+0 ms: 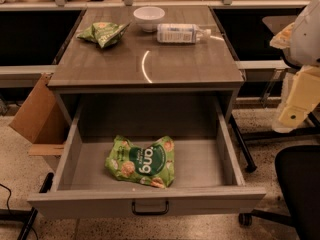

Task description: Pick green rice chip bag from top drawer and place on counter

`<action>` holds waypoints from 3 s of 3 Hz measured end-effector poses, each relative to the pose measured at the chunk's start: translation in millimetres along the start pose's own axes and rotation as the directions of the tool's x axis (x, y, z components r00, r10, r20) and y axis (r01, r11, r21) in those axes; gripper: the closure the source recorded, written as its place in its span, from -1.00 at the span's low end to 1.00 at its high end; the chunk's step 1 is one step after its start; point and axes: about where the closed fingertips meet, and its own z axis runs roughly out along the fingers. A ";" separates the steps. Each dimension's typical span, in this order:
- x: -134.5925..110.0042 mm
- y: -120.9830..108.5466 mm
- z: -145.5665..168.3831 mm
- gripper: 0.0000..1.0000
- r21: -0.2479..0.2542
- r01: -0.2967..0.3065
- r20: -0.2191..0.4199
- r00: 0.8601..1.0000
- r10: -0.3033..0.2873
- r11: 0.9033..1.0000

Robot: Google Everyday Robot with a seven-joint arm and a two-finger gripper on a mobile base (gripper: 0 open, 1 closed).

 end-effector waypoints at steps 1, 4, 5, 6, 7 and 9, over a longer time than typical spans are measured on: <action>-0.1 0.0 0.1 -1.00 0.000 0.000 0.000 1.000 0.000 1.000; -57.8 62.4 119.5 -1.00 -0.322 0.012 0.162 0.986 0.043 0.947; -73.2 58.1 147.8 -1.00 -0.328 0.017 0.200 0.978 0.052 0.945; -102.4 54.4 190.7 -1.00 -0.324 0.032 0.267 0.962 0.059 0.945; -129.3 52.9 228.0 -1.00 -0.305 0.031 0.329 0.941 0.075 0.952; -160.1 53.6 264.7 -1.00 -0.298 0.078 0.384 0.922 0.044 0.951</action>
Offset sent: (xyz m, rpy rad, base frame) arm -0.0078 0.0881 -0.1327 0.2373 0.3435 0.1182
